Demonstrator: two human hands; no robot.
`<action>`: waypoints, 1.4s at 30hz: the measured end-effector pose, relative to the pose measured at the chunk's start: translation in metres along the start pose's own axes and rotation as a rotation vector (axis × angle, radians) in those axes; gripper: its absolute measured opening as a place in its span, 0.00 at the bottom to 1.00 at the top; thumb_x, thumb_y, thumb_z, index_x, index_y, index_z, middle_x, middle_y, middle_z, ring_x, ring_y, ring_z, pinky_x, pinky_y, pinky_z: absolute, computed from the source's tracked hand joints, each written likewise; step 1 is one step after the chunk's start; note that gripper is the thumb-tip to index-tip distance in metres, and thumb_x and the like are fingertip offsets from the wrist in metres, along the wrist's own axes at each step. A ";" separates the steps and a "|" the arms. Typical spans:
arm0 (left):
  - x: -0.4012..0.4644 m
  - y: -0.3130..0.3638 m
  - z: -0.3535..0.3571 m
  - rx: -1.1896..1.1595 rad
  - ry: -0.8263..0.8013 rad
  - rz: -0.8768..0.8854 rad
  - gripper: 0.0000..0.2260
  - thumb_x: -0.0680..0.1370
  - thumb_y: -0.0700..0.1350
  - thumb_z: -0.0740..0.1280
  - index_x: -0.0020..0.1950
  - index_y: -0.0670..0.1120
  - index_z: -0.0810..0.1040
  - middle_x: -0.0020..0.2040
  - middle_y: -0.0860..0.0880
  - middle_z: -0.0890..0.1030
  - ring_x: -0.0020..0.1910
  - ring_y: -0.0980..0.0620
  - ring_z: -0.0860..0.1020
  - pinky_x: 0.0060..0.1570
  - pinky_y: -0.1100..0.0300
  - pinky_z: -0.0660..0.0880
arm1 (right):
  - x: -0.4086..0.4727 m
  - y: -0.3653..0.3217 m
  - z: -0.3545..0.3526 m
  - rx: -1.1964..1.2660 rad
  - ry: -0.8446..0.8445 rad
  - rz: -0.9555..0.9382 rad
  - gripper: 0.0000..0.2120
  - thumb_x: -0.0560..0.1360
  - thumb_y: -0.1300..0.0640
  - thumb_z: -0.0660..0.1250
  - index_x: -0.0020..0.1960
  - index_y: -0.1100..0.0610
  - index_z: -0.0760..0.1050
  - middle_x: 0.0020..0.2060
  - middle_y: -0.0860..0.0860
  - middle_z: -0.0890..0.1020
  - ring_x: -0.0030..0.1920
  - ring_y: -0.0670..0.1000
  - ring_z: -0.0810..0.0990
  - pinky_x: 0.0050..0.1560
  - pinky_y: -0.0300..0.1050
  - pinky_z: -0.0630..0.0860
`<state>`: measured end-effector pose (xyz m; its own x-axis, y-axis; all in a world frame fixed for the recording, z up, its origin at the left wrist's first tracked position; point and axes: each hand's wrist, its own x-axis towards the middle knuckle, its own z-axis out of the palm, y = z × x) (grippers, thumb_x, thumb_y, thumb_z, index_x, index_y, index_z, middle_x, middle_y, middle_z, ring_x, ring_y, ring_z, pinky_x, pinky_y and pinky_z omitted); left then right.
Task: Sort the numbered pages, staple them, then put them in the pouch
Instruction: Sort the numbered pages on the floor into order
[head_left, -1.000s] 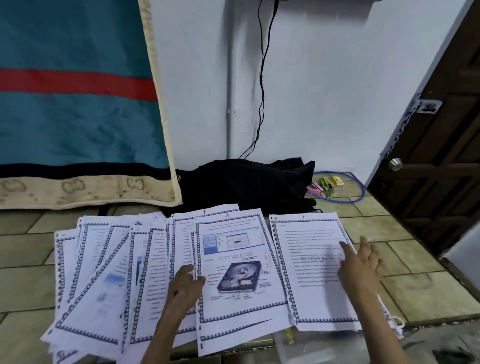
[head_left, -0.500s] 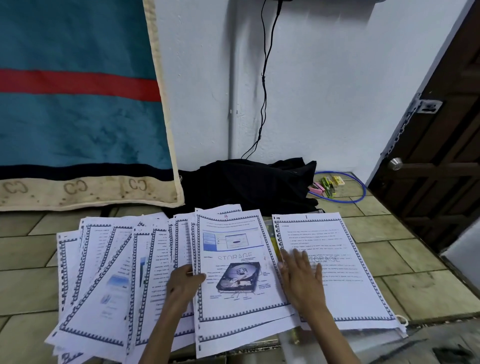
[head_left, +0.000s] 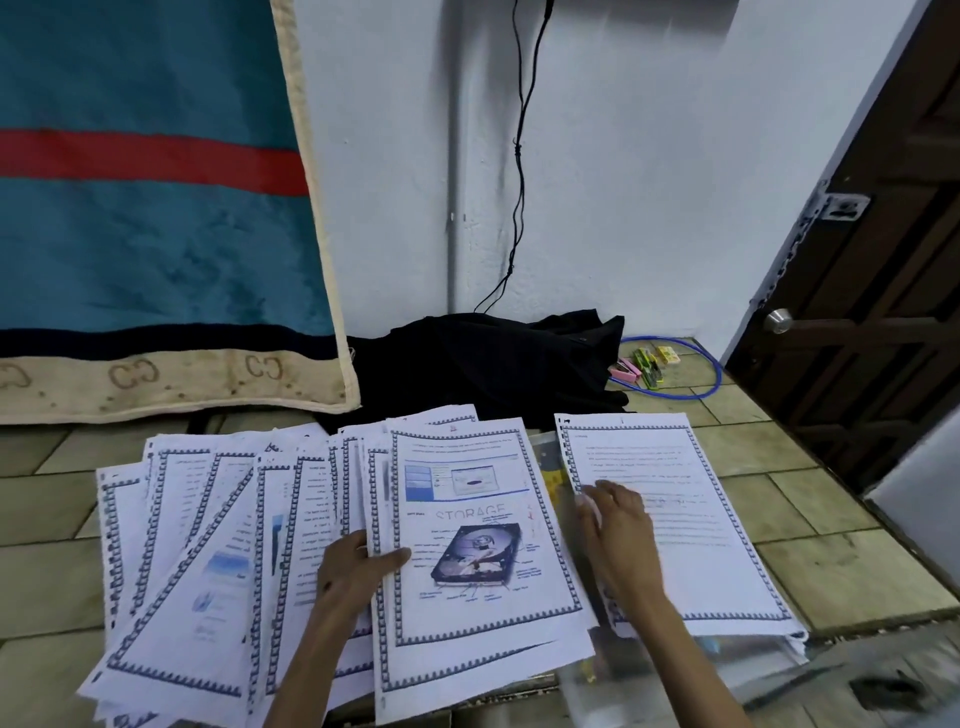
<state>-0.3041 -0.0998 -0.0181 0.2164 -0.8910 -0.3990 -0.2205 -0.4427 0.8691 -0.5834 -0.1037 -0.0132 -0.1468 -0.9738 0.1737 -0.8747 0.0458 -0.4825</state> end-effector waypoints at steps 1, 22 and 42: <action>-0.002 0.002 0.001 -0.084 -0.018 -0.009 0.15 0.70 0.39 0.74 0.56 0.39 0.79 0.48 0.42 0.82 0.44 0.48 0.79 0.49 0.58 0.75 | -0.006 -0.019 0.004 0.185 0.033 -0.013 0.39 0.74 0.31 0.41 0.57 0.58 0.78 0.54 0.56 0.81 0.54 0.53 0.76 0.52 0.45 0.71; 0.002 0.003 -0.001 -0.358 -0.081 -0.175 0.15 0.72 0.34 0.71 0.58 0.33 0.77 0.48 0.39 0.82 0.44 0.43 0.80 0.51 0.51 0.76 | 0.005 -0.088 0.001 0.539 -0.162 0.080 0.23 0.74 0.72 0.55 0.62 0.54 0.75 0.45 0.50 0.80 0.42 0.51 0.78 0.37 0.30 0.71; 0.015 0.010 0.002 -0.375 -0.179 -0.174 0.12 0.77 0.37 0.64 0.61 0.37 0.76 0.46 0.46 0.82 0.49 0.44 0.79 0.57 0.48 0.74 | 0.004 -0.092 0.003 0.520 -0.205 0.187 0.20 0.74 0.61 0.67 0.24 0.55 0.69 0.23 0.62 0.75 0.24 0.46 0.67 0.23 0.34 0.62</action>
<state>-0.3048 -0.1174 -0.0160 0.0444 -0.8246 -0.5640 0.1713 -0.5499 0.8174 -0.5023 -0.1126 0.0288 -0.1394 -0.9852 -0.0993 -0.4931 0.1560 -0.8559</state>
